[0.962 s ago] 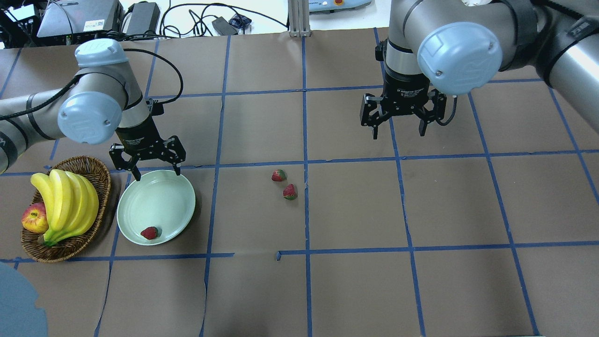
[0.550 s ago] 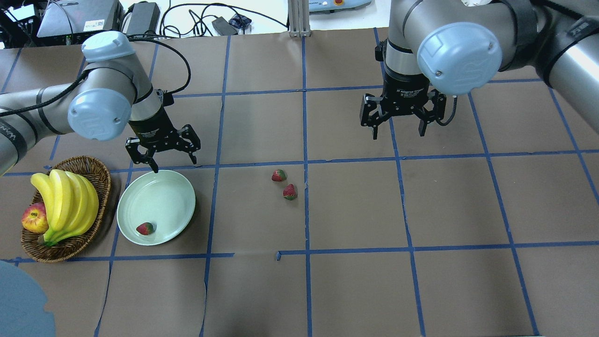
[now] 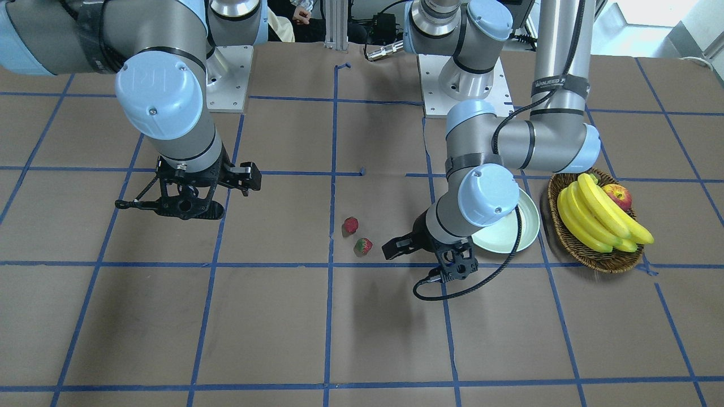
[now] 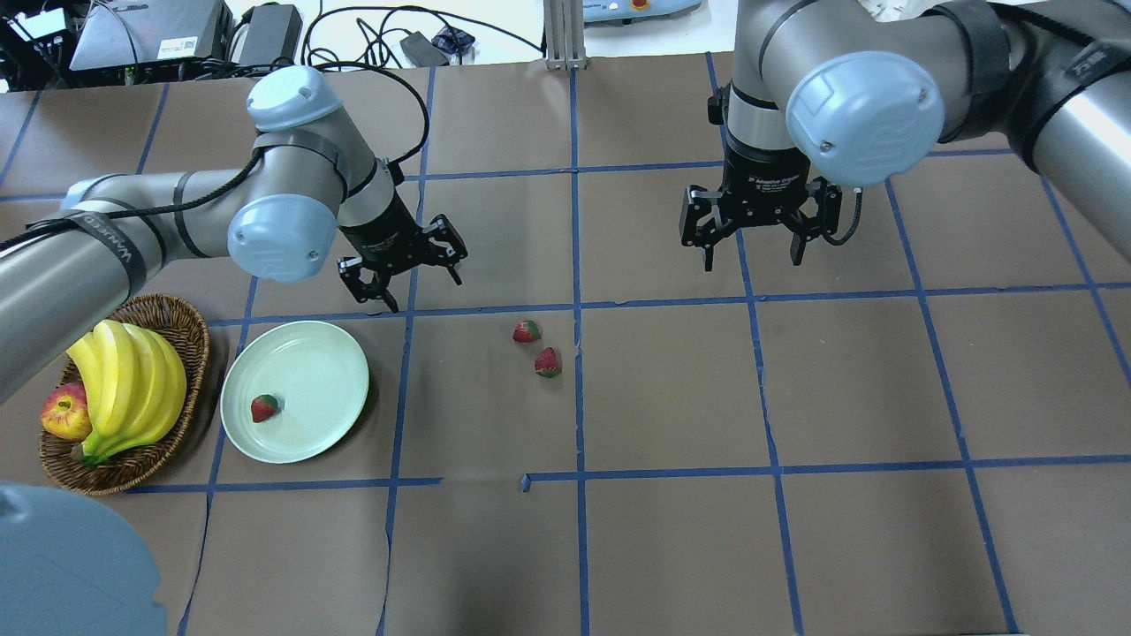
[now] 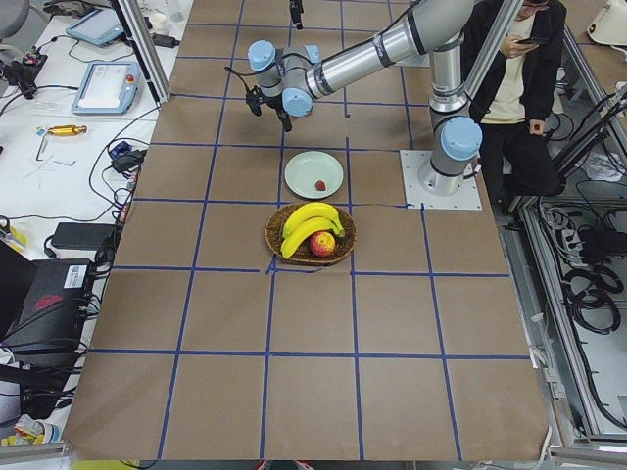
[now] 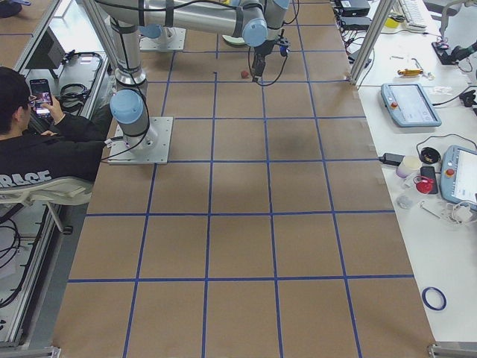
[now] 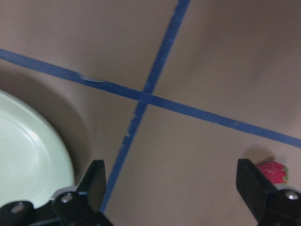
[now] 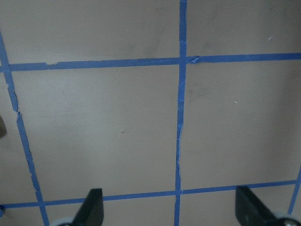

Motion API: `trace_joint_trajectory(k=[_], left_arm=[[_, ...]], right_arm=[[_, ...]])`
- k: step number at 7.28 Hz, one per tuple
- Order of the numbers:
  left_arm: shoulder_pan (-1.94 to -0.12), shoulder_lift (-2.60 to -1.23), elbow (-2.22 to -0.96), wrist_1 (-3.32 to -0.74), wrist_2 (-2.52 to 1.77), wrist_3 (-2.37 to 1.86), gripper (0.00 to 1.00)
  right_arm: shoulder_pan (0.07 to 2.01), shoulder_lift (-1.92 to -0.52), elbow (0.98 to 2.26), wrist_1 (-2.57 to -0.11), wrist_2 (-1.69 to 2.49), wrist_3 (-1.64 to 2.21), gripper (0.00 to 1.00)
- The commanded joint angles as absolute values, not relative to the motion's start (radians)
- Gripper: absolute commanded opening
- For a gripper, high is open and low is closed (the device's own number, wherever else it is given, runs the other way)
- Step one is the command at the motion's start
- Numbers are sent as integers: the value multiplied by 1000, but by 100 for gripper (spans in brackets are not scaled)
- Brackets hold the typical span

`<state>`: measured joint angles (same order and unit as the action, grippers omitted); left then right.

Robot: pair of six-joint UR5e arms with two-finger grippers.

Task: Collect all strawberries into plate
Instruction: 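Raise the left gripper up from the plate, then move the left gripper over the two strawberries and close on one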

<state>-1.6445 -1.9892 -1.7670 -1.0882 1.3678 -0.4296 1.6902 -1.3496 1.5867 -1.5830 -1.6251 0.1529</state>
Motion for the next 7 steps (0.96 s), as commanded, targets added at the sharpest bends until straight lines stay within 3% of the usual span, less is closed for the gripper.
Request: trace_joint_trajectory(k=[1,7], left_arm=[[-1712,-2028,-1764,-1025,1358,-507,94],[-1766,-2080,-1764,-1026,1359,-532,90]], right_arm=[[1690,-1350,1588,-1583,-1624,153,100],[1690,-1348,1612,-1600,-1624,150,100]])
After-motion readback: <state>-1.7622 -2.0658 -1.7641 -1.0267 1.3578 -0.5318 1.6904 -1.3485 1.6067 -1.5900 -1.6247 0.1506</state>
